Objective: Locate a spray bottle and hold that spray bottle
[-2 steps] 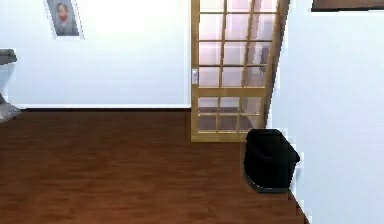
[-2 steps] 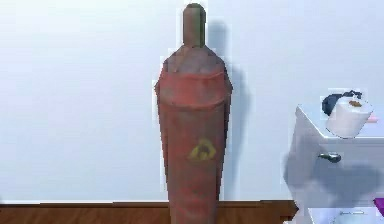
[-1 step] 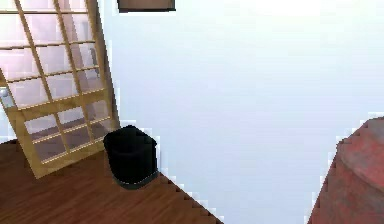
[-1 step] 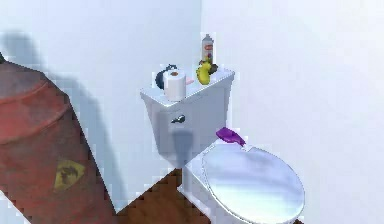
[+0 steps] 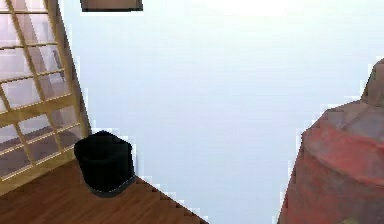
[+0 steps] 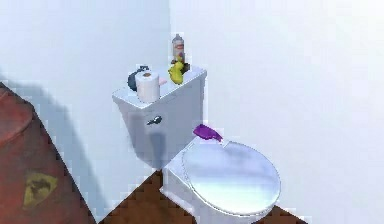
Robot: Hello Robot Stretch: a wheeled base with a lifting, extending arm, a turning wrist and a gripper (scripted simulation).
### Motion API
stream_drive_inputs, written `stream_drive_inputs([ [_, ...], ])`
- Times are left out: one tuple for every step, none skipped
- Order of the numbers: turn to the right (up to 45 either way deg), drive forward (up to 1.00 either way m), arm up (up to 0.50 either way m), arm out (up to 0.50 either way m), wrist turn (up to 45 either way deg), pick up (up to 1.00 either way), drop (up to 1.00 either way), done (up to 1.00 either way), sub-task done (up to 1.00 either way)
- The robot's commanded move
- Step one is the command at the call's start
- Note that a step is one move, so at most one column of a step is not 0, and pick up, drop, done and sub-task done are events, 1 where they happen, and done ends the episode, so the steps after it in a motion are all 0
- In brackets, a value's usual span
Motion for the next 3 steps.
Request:
stream_drive_inputs([
  [45.0, 0.0, 0.0, 0.0, 0.0, 0.0, 0.0, 0.0, 0.0],
  [45.0, 0.0, 0.0, 0.0, 0.0, 0.0, 0.0, 0.0, 0.0],
  [45.0, 0.0, 0.0, 0.0, 0.0, 0.0, 0.0, 0.0, 0.0],
])
